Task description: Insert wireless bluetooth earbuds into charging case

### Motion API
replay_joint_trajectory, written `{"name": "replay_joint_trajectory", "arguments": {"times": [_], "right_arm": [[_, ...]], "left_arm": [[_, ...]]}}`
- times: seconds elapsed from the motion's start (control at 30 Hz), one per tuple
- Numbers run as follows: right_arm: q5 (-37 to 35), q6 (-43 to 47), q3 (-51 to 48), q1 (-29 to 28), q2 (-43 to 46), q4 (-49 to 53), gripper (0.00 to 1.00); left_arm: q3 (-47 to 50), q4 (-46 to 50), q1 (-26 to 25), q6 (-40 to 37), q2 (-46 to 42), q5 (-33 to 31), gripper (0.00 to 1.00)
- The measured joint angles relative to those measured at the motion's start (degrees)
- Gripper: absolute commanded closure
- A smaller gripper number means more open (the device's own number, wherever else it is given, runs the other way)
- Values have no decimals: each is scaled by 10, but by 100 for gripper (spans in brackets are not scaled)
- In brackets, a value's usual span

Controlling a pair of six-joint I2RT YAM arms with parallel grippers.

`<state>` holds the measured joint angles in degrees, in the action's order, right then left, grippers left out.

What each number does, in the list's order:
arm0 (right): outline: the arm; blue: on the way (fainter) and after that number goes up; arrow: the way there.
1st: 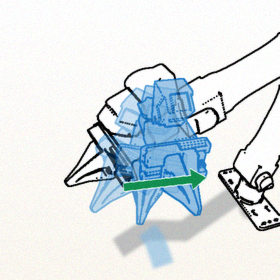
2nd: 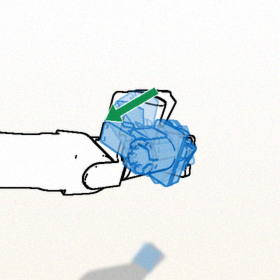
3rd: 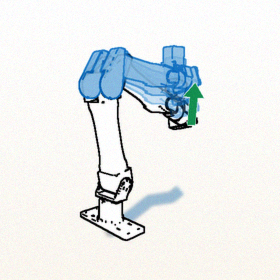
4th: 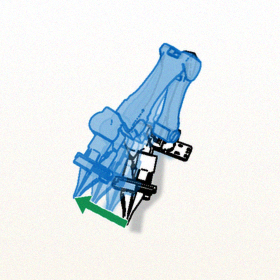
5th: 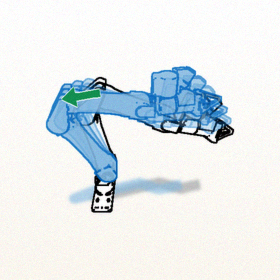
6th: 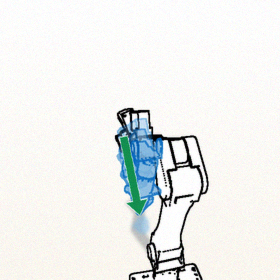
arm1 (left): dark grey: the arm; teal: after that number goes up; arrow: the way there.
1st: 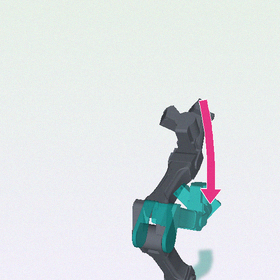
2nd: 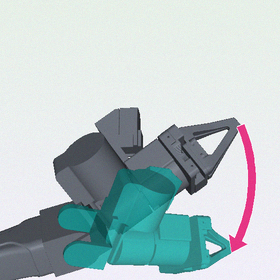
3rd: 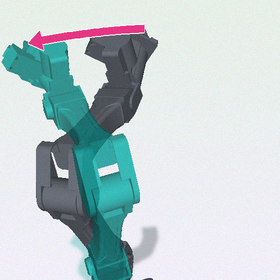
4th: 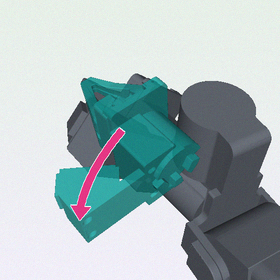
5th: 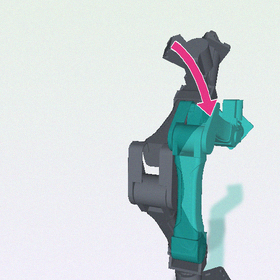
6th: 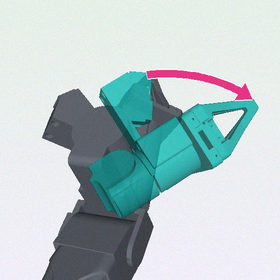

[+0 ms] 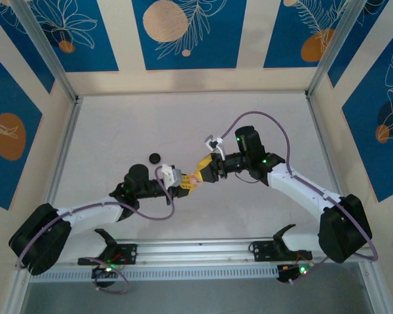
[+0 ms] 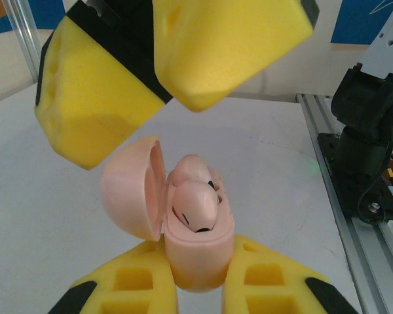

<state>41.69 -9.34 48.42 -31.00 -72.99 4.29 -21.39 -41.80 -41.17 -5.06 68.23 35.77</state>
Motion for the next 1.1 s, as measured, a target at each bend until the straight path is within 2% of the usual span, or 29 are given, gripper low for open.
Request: {"name": "replay_joint_trajectory", "arguments": {"times": [0.23,0.37,0.53,0.67,0.93,1.1], "right_arm": [[7,7,0,-4,1,18,54],[9,9,-7,-3,33,20,60],[7,0,-47,10,111,7,60],[-50,-33,-71,40,147,12,60],[-156,-134,-94,125,145,31,60],[-178,-186,-100,165,129,39,60]], "left_arm": [[0,3,0,0,-7,-2,89],[0,12,-2,0,-7,-21,89],[0,23,-2,0,-7,-41,89],[-7,41,-2,9,-2,-61,90],[-95,144,-2,104,51,-137,90],[-196,245,-2,197,102,-153,90]]}}
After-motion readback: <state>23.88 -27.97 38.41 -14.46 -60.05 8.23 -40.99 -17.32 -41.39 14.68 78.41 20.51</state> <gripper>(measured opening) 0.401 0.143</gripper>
